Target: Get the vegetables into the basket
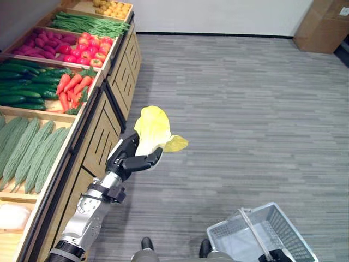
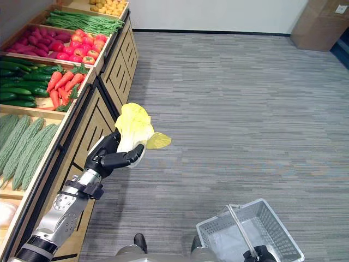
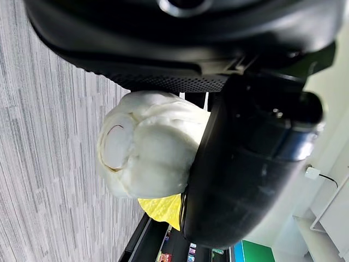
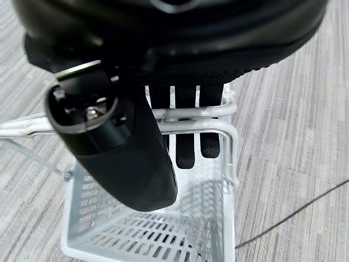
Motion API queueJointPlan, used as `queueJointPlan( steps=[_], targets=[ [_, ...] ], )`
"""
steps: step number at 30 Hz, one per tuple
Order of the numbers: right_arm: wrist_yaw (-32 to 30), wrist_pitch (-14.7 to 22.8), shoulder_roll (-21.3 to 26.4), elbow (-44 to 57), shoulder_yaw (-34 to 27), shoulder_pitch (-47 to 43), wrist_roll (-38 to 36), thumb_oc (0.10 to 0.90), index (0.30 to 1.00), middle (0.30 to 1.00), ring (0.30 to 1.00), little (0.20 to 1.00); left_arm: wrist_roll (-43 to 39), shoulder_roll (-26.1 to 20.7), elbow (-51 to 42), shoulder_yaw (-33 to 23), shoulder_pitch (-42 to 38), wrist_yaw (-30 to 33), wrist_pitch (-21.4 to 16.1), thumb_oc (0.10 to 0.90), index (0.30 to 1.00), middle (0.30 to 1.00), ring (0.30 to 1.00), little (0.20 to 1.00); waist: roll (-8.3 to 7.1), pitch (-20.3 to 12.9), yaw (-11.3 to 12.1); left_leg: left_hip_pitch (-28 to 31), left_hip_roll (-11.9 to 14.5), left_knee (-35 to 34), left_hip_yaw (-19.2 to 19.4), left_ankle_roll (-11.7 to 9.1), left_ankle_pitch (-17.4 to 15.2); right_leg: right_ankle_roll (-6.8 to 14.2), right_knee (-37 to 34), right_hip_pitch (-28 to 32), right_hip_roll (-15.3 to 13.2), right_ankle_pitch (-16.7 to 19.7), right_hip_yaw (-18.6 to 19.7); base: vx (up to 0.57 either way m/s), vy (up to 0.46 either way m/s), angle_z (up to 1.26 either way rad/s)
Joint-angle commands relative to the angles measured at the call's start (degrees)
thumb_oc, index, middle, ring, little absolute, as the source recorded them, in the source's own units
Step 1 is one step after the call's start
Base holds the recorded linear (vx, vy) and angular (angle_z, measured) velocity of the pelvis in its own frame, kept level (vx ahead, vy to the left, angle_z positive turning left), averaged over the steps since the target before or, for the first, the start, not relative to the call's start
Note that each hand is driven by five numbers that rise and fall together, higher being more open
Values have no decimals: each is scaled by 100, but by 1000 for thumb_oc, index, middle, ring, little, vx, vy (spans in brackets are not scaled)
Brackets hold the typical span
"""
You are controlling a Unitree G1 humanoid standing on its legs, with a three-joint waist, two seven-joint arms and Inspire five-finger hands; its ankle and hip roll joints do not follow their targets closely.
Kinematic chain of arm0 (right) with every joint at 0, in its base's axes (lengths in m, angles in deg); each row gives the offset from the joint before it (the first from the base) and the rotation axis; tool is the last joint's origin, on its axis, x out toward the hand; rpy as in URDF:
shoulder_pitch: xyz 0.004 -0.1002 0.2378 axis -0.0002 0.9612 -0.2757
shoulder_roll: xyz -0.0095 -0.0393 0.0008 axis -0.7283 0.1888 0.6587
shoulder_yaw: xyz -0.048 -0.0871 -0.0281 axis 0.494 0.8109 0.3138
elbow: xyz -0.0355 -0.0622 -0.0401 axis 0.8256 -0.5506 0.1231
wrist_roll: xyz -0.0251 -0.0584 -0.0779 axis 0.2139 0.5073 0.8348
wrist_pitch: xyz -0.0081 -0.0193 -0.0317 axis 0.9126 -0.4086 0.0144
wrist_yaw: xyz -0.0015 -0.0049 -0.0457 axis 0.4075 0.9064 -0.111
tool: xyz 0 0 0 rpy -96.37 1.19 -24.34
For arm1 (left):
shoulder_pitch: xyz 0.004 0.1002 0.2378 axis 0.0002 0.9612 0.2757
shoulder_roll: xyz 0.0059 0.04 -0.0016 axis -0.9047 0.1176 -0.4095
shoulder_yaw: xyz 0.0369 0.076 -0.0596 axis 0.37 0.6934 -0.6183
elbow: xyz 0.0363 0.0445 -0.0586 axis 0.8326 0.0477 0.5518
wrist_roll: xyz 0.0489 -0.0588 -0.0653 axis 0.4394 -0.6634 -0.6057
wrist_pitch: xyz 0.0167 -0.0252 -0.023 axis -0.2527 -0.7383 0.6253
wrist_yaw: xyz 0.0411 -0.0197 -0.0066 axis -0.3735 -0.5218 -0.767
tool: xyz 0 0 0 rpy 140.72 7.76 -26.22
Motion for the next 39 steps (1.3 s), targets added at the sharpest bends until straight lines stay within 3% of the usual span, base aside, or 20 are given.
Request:
queueJointPlan(
  steps=[1,2,4,6,7,12,17,24,26,29,31,32,39],
  targets=[
    [-152,119,547,-12,24,-187,-120,400,300,300,300,300,-182,13,-714,-129,-584,-114,-471,400,300,300,300,300,-131,106,19,-208,114,621,-640,-268,5,-16,453,-245,-278,31,198,4,-148,9],
    [-153,124,616,-6,13,-199,-116,400,300,300,300,300,-196,13,-723,-101,-600,-123,-464,400,300,300,300,300,-131,124,37,-246,138,761,-728,-303,68,-54,437,-197,-259,14,206,1,-120,6],
    [-168,109,812,-10,51,-323,-81,400,300,300,300,300,-215,6,-718,-34,-644,-124,-469,400,300,300,300,300,-132,206,140,-353,-30,914,-1402,-320,99,-78,437,-161,-248,-6,289,3,-31,1],
    [-170,96,986,-43,63,-422,-43,400,300,300,300,300,-226,-4,-734,45,-647,-124,-442,400,300,300,300,300,-135,165,216,-462,-185,564,-1858,-244,-40,-31,420,-195,-287,11,358,23,11,-13],
    [-186,102,1076,-43,43,-465,-31,400,300,300,300,300,-224,-5,-704,119,-694,-129,-445,400,300,300,300,300,-127,154,220,-517,-198,449,-1901,-248,6,-5,430,-211,-306,41,373,22,19,-20],
    [-177,87,1328,-93,127,-698,138,400,300,300,300,300,-373,-96,-746,276,-722,-276,-423,400,300,300,300,300,-99,1,221,-279,-291,136,-1771,-115,-101,100,379,-232,-395,147,498,49,89,-5],
    [-134,143,1514,123,172,-783,164,400,300,300,300,300,-441,-230,-791,300,-695,-354,-415,400,300,300,300,300,-171,-84,246,-80,-398,0,-1550,-29,-188,203,295,-226,-515,262,675,39,102,-25],
    [21,144,2174,95,580,-1199,665,400,300,300,300,300,-557,-561,-849,486,-748,-549,-370,400,300,300,300,300,-275,-167,325,101,-508,-141,-1463,37,-238,299,234,-191,-636,361,720,20,57,-9],
    [105,217,2595,367,930,-1477,936,400,300,300,300,300,-397,-852,-908,568,-795,-568,-409,400,300,300,300,300,-301,-232,331,146,-512,-222,-1452,21,-224,318,177,-163,-632,394,707,0,0,0],
    [131,333,2848,628,1166,-1792,911,400,300,300,300,300,-166,-1146,-1001,695,-927,-588,-468,400,300,300,300,300,-312,-279,335,111,-498,-227,-1460,-6,-221,332,134,-160,-625,413,674,0,0,0],
    [203,451,3119,1355,1403,-1864,920,400,300,300,300,300,-14,-1363,-1069,708,-949,-604,-504,400,300,300,300,300,-326,-297,290,104,-485,-227,-1436,-23,-218,336,122,-172,-622,432,688,-10,-3,2],
    [233,549,3404,2238,1682,-2139,911,400,300,300,300,300,254,-1586,-1141,796,-1004,-536,-540,400,300,300,300,300,-336,-307,250,149,-473,-227,-1410,-33,-235,339,78,-141,-612,461,706,0,0,0],
    [209,671,3423,2894,2097,-2859,600,400,300,300,300,300,881,-1905,-1302,1275,-1512,-425,-689,400,300,300,300,300,-310,-362,222,167,-443,-227,-1350,-53,-252,352,27,-119,-600,483,721,-2,1,-3]
  ],
)
